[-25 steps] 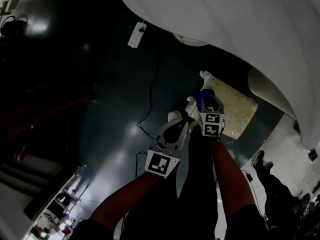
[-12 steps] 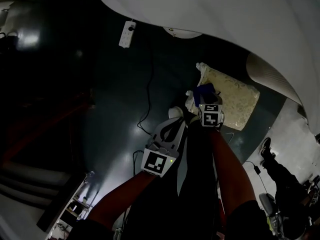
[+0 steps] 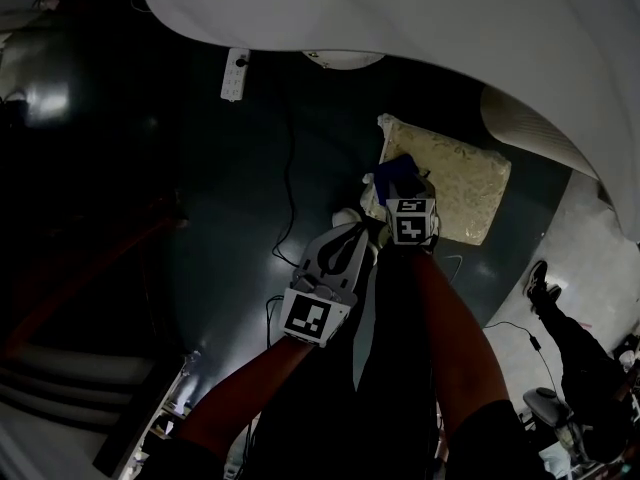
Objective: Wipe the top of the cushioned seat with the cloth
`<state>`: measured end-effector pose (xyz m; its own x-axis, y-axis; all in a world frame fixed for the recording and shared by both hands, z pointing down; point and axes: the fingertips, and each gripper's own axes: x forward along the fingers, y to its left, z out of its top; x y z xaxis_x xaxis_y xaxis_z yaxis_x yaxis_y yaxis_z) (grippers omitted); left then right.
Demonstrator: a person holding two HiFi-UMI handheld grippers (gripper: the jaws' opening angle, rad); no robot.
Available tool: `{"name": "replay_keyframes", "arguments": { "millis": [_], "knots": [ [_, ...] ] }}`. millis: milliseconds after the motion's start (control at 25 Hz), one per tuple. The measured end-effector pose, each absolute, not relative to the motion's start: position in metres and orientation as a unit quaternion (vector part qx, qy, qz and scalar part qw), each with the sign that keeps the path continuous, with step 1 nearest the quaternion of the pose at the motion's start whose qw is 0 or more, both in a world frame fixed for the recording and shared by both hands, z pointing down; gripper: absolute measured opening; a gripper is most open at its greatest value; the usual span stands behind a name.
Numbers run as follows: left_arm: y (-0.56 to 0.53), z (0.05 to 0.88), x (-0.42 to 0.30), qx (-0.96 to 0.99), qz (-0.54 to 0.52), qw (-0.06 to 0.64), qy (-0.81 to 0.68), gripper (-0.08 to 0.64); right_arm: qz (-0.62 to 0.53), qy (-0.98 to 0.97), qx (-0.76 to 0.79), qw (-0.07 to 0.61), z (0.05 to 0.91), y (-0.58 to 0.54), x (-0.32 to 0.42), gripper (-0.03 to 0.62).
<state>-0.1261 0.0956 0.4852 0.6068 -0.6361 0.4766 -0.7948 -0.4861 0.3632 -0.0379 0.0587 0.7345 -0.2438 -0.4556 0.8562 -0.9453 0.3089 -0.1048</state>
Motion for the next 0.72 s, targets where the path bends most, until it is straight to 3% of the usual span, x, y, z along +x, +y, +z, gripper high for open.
{"name": "replay_keyframes", "arguments": {
  "millis": [720],
  "knots": [
    [0.106, 0.484, -0.071, 0.865, 0.156, 0.288, -0.380, 0.023, 0.337, -0.719, 0.481, 0.372, 0.742, 0.074, 0.015, 0.170]
  ]
}}
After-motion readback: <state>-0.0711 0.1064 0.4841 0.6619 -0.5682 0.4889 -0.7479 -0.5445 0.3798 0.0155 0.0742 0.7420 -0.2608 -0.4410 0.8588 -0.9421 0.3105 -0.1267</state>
